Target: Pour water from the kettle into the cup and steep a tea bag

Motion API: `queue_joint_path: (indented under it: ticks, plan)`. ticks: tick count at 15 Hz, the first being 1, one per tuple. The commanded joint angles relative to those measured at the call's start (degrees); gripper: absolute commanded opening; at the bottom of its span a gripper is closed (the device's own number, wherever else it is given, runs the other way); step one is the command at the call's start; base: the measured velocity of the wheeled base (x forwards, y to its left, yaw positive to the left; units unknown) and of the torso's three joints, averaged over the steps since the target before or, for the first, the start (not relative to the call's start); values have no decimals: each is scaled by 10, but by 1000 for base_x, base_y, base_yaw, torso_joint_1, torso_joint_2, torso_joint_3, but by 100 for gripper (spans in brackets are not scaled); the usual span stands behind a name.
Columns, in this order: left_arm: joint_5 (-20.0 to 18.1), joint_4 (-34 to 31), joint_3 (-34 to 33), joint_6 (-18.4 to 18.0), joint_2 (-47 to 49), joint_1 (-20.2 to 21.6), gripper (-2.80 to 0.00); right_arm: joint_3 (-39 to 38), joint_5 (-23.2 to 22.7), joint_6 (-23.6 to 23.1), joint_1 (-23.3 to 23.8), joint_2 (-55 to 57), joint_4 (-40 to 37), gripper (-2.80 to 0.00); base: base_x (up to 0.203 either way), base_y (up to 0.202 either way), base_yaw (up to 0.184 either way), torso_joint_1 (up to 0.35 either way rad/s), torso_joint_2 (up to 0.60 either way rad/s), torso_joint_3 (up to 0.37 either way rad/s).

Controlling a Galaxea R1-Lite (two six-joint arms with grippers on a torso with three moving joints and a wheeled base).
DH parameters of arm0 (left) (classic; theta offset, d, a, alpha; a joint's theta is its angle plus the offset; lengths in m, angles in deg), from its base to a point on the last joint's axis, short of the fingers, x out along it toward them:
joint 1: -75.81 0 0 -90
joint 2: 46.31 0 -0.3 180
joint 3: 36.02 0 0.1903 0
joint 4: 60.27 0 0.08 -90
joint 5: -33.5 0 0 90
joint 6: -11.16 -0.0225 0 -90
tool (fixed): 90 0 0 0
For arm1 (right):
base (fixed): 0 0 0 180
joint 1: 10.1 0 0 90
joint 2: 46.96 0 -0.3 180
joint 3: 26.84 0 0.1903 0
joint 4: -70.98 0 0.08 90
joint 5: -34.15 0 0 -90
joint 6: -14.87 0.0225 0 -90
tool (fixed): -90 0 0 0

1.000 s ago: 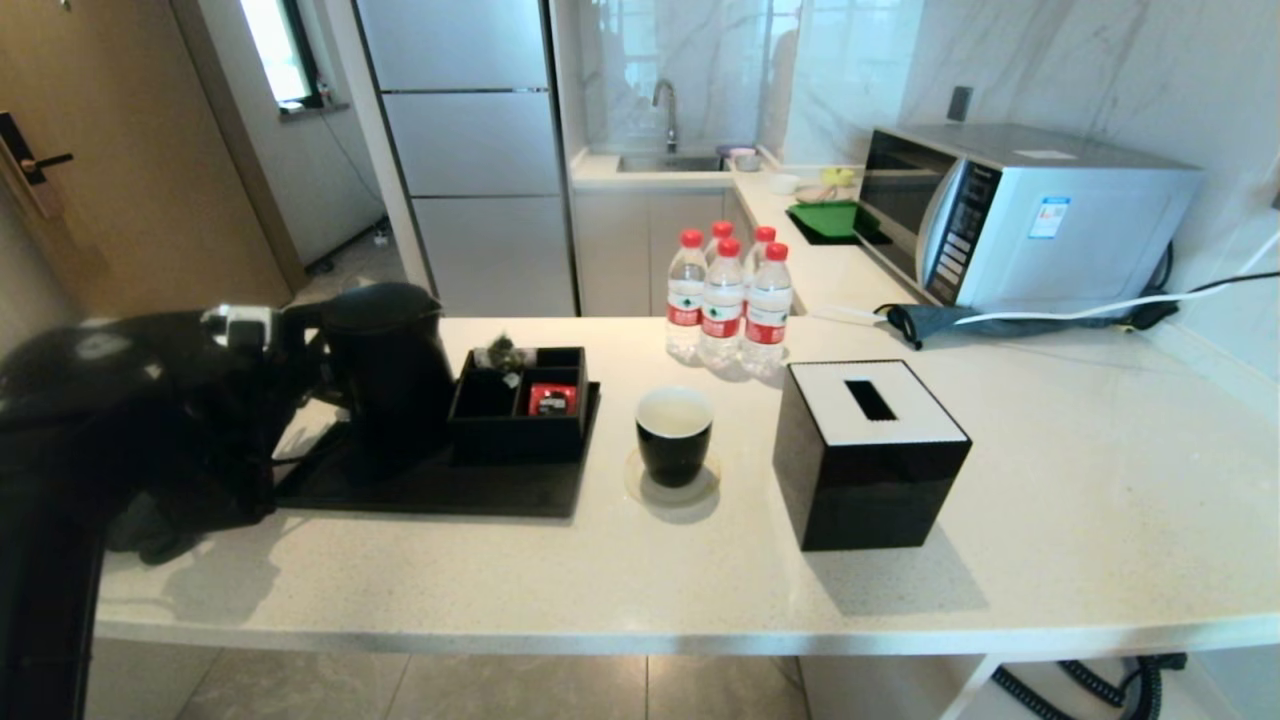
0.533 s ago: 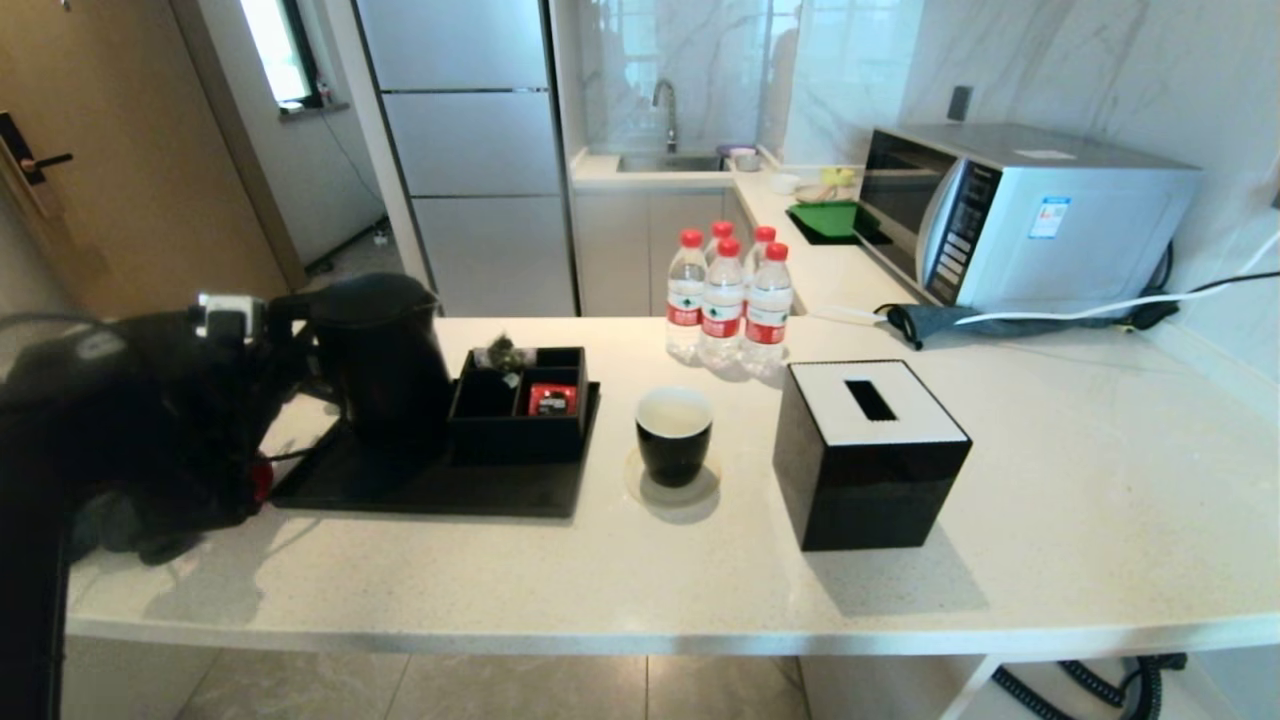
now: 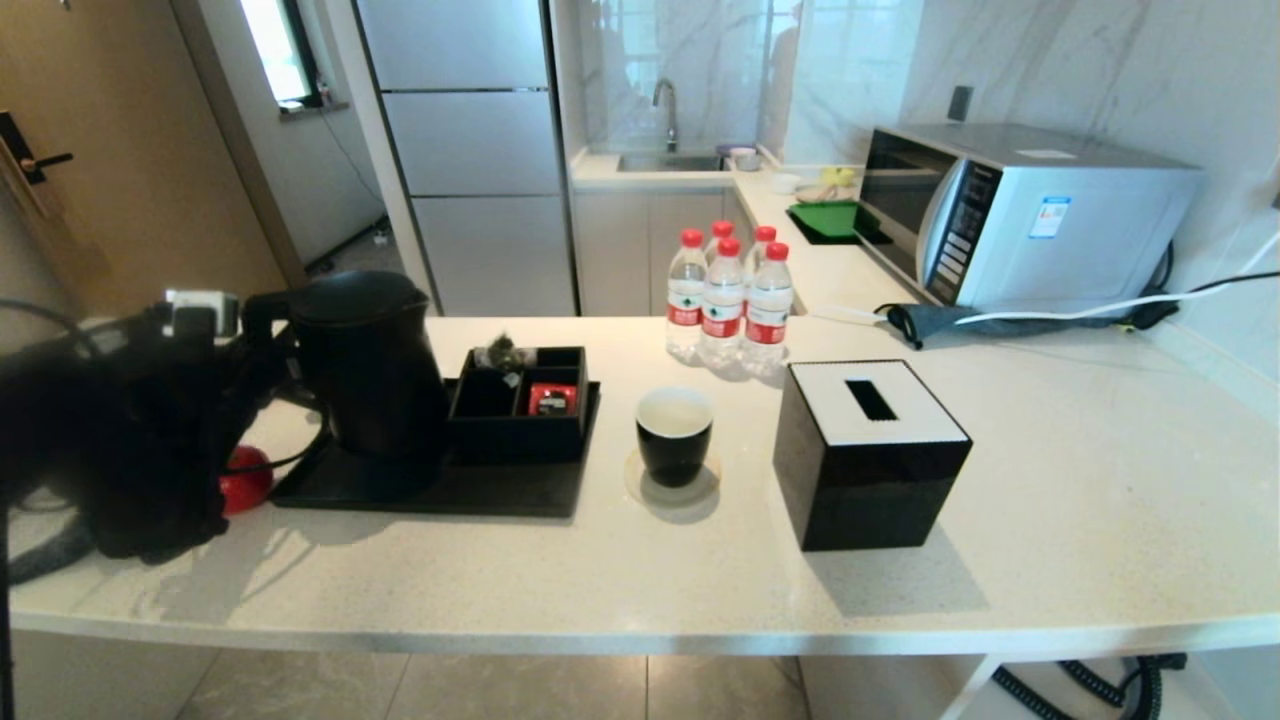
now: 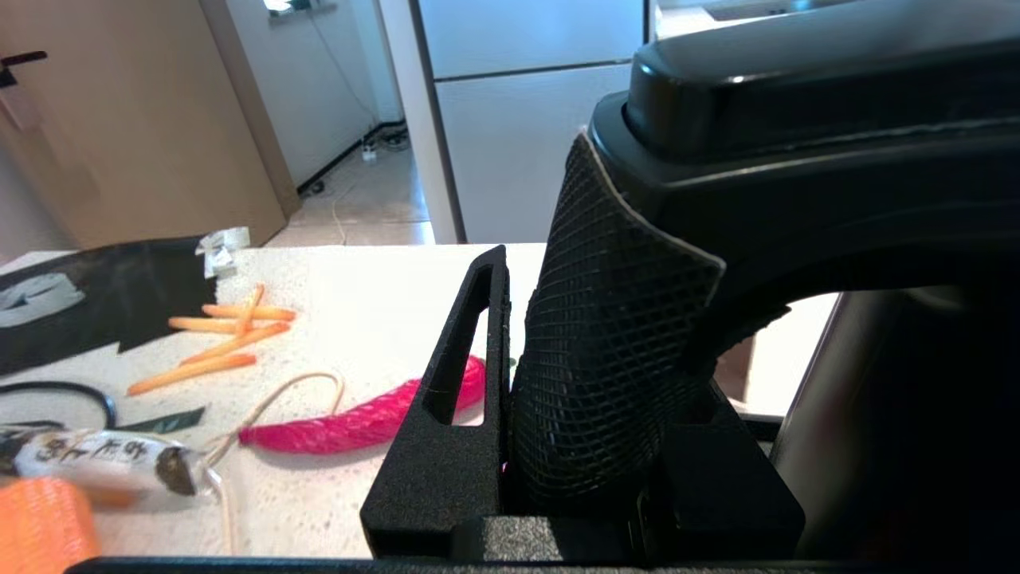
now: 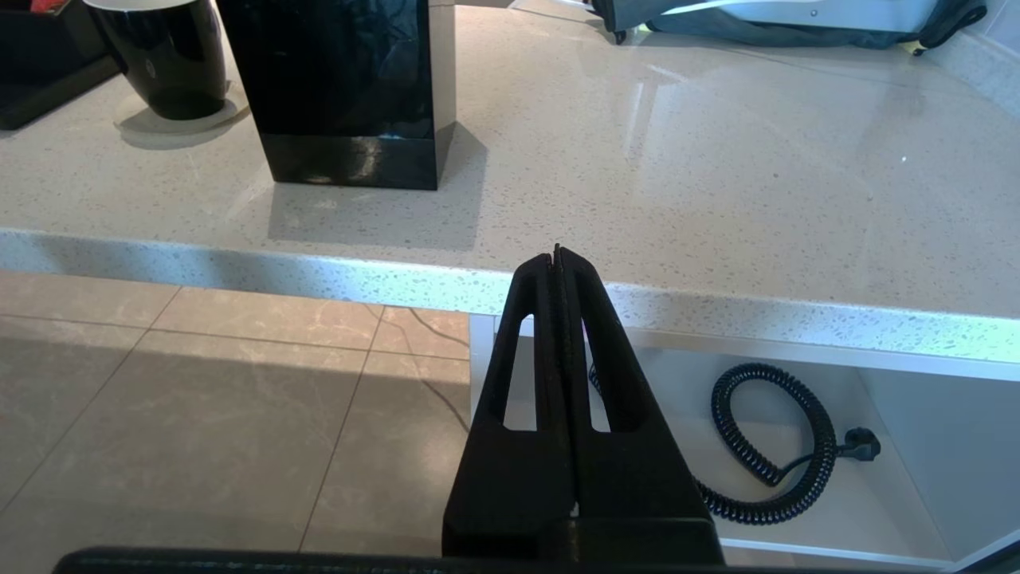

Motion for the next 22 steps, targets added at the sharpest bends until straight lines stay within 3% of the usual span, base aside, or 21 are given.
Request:
queue_joint_path:
  ticks: [1, 13, 22]
  plan:
    - [-1, 28, -27, 0, -40, 1, -280, 0, -1, -1, 0, 1, 0, -280, 0, 0, 0, 0, 0, 0]
    - [-1, 28, -173, -1, -197, -34, -280, 0, -1, 0, 0, 1, 0, -280, 0, 0, 0, 0, 0, 0]
    - [6, 6, -221, -4, -265, -117, -280, 0, -1, 0, 0, 1, -1, -280, 0, 0, 0, 0, 0, 0]
